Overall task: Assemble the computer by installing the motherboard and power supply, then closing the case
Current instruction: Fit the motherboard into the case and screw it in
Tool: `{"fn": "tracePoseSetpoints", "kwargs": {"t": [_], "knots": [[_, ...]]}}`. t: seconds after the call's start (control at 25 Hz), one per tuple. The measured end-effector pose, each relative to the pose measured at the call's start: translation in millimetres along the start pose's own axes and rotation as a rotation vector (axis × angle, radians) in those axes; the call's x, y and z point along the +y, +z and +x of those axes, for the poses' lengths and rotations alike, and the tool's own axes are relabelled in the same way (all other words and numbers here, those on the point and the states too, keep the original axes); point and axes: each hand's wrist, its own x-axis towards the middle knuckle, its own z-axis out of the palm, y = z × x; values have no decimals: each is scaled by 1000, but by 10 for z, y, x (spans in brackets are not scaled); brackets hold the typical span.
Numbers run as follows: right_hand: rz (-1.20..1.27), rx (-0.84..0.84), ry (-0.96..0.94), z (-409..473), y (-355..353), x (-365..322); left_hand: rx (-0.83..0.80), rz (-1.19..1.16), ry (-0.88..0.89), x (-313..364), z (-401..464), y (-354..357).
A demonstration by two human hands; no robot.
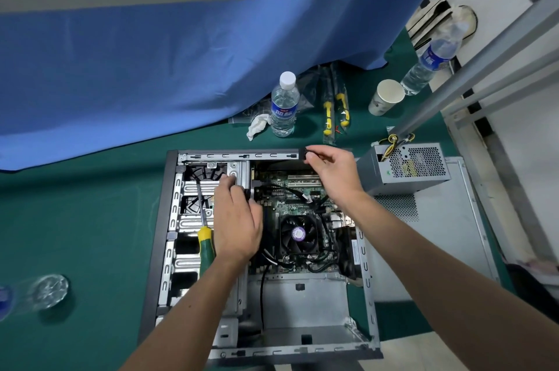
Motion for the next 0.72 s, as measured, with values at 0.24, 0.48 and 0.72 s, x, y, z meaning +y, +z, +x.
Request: {"fn": "tracePoseSetpoints", "kwargs": {"t": [0.24,0.48,0.72], "knots": [[-141,-94,-16,-6,220,222,32,24,3,3,9,-6],[-122,-74,22,112,478,312,34,72,16,-21,34,25],[3,-111,91,83,735,372,34,102,32,-19,23,36]]}}
